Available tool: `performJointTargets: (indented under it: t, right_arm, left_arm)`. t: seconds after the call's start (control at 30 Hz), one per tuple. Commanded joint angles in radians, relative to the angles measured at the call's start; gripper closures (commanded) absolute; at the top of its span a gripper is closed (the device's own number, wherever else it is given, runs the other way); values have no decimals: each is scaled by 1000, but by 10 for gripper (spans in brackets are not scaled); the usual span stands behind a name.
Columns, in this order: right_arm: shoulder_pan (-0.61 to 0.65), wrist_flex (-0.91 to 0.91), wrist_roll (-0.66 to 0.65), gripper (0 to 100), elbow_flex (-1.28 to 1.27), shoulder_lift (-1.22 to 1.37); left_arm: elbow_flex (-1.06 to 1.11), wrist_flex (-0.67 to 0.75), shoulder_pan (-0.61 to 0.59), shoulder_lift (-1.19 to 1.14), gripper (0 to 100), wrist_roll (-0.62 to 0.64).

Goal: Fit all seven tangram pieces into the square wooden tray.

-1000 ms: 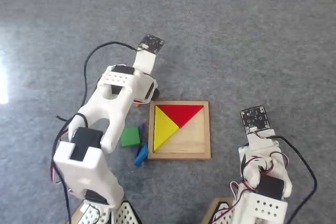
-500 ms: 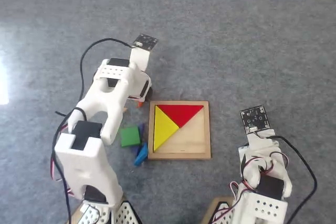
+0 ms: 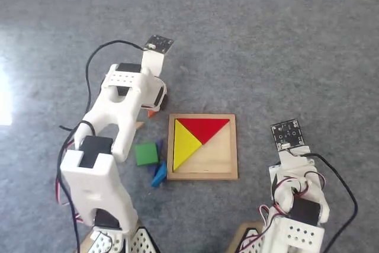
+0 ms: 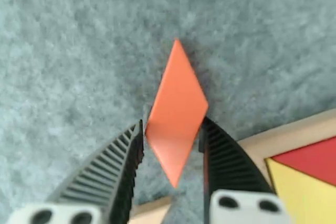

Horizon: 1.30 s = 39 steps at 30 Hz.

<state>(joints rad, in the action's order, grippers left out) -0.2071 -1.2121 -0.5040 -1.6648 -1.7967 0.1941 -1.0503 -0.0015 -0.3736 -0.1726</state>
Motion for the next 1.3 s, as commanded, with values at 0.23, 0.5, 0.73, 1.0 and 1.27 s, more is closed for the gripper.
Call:
performJointTargets:
  t: [0.23,0.5,0.73,1.0,1.27]
  right_arm:
    - [-7,-4,0,982,-18,-13]
    - [-7,-4,0,982,-18,-13]
    - [-7,-4,0,982,-18,-13]
    - [-7,-4,0,982,-18,-13]
    - [-8,-4,0,982,-18,-13]
  left_arm:
    - [-68,14,23,18,836,-87]
    - [-54,12,60,14,836,-98]
    - [-25,12,77,0,836,-100]
    - [-259,-184,21,-186,836,-72]
    - [-455,-301,2,-318,856,-58]
